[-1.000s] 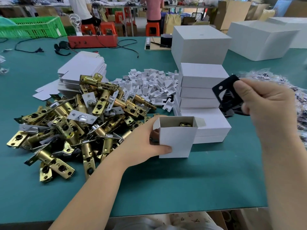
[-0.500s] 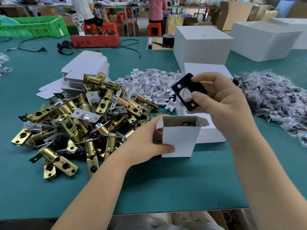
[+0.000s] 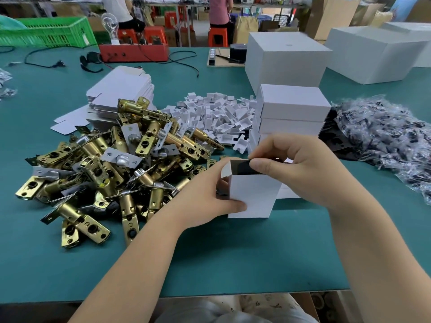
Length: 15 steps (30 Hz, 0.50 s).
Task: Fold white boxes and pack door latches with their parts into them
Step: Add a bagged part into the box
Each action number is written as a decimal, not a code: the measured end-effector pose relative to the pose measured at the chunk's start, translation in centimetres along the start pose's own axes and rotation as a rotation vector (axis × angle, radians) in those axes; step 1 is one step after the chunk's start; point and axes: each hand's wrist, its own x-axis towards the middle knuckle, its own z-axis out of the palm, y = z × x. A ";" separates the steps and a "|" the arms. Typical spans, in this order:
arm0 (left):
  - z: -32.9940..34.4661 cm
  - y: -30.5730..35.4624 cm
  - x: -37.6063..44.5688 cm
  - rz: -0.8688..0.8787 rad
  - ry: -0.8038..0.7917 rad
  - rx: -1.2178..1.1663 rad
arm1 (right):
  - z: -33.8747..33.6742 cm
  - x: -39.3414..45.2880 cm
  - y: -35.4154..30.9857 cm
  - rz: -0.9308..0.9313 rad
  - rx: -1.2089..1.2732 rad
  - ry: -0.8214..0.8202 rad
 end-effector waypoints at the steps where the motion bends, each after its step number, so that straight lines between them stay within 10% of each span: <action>1: 0.0 0.0 0.0 -0.004 -0.002 0.001 | 0.1 -0.1 0.0 0.000 0.005 0.004; 9: 0.2 0.0 0.1 -0.008 -0.011 -0.036 | 0.2 -0.3 0.4 -0.068 -0.069 -0.001; 15: 0.3 0.0 0.1 -0.001 -0.017 -0.011 | -3.0 -0.4 2.6 -0.080 0.308 0.652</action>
